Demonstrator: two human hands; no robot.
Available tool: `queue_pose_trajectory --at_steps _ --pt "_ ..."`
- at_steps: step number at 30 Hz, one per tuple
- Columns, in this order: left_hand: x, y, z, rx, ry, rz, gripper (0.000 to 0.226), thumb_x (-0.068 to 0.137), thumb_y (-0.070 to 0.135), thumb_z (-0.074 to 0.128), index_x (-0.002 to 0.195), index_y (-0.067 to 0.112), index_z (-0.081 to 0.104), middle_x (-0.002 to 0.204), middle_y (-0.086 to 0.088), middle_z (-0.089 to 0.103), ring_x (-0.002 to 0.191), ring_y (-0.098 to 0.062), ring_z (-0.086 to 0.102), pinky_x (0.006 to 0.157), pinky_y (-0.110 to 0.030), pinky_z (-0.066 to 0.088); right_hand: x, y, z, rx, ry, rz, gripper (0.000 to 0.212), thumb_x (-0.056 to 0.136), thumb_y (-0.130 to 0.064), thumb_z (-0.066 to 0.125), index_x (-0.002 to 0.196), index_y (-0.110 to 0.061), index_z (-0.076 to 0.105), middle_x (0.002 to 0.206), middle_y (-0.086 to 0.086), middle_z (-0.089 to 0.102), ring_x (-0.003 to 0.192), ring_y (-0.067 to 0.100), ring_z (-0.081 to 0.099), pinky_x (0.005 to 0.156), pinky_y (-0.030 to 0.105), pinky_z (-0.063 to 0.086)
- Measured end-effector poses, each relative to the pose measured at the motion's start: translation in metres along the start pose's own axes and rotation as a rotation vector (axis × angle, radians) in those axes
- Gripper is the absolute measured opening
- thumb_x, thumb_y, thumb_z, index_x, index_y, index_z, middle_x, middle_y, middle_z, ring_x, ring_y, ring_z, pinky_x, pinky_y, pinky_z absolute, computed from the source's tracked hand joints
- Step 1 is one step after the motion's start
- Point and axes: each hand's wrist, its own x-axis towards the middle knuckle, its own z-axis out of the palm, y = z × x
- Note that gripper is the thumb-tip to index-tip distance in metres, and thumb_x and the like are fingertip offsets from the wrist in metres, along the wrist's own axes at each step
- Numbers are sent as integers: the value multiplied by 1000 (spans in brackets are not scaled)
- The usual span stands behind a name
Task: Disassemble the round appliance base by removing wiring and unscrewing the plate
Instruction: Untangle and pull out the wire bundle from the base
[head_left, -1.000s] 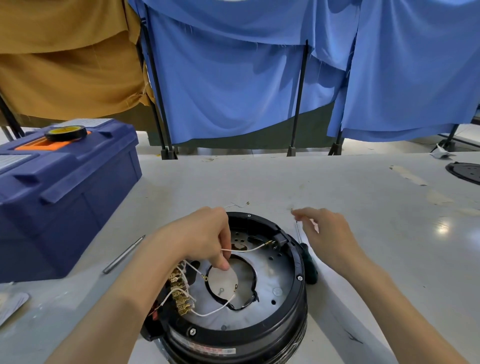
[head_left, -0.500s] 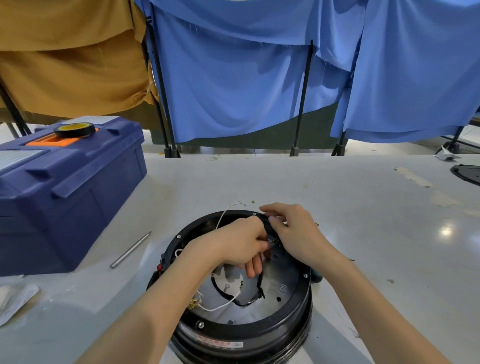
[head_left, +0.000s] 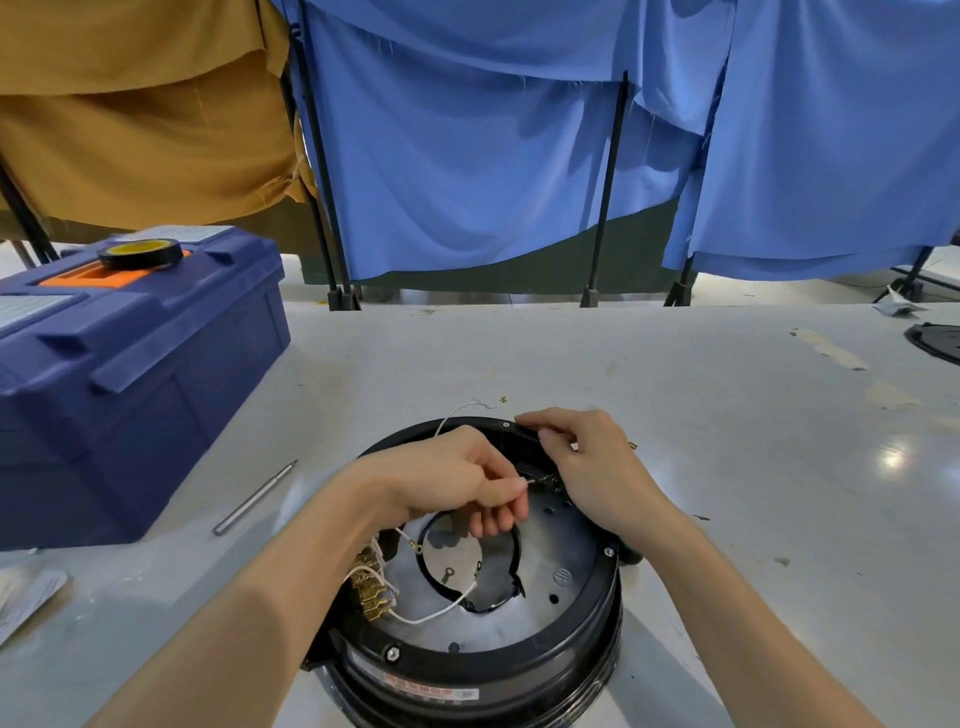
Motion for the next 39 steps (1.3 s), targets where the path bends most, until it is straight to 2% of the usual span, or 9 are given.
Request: queue_pose_trajectory --at_steps 9,13,18,23,25,27,30,34,39 --pt "-3 18 -24 203 10 -25 29 86 34 69 69 12 76 56 2 64 50 -5 55 54 -17 47 -1 2 0 72 13 20 33 98 -9 44 114 -20 71 102 -9 71 93 -1 62 69 -1 40" --pt "-2 14 -24 184 55 39 41 85 49 63 58 20 72 52 11 60 48 1 50 53 -10 42 -1 1 0 75 15 32 34 98 -10 43 115 -21 70 104 -9 71 96 2 63 71 0 42" --pt "-4 1 -21 40 8 173 41 95 45 48 87 19 79 98 15 64 87 3 55 78 -27 40 -2 1 0 71 14 31 34 98 -9 43 116 -20 70 107 -7 71 100 5 63 78 5 44" --pt "-4 -11 -22 -170 -101 271 42 98 32 44 106 4 73 126 4 57 110 -7 50 83 -34 32 -3 0 -1 84 7 29 35 98 -8 42 114 -20 71 106 -8 72 100 2 63 76 2 43" --pt "-2 -13 -21 -200 -146 287 42 98 30 44 107 0 71 126 3 59 120 -21 49 100 -41 32 -3 1 -1 85 11 39 34 99 -10 42 115 -20 70 107 -8 71 100 2 62 75 0 42" --pt "0 -13 -19 -241 -163 303 40 97 30 46 104 0 72 122 0 63 123 -19 51 109 -35 34 -3 1 -1 85 5 42 33 99 -10 43 116 -20 70 108 -8 70 99 0 61 74 -1 42" --pt "2 -11 -14 -337 -129 328 35 95 28 49 91 6 75 110 -3 68 119 -19 57 95 -28 42 -4 0 -2 101 -5 45 31 100 -12 44 116 -20 70 106 -7 71 100 2 63 78 5 45" --pt "10 -11 -9 -505 -147 295 37 93 29 51 69 9 71 86 -6 68 98 -21 63 75 -27 48 -3 -1 -1 153 -29 50 24 99 -18 51 113 -18 70 102 -4 74 100 7 66 91 28 52" --pt "13 -13 -8 -611 -189 291 41 95 28 47 61 7 57 76 -10 64 100 -25 65 88 -31 52 -2 -1 0 167 -41 61 23 97 -12 53 114 -15 68 107 -1 72 105 8 65 96 33 51"
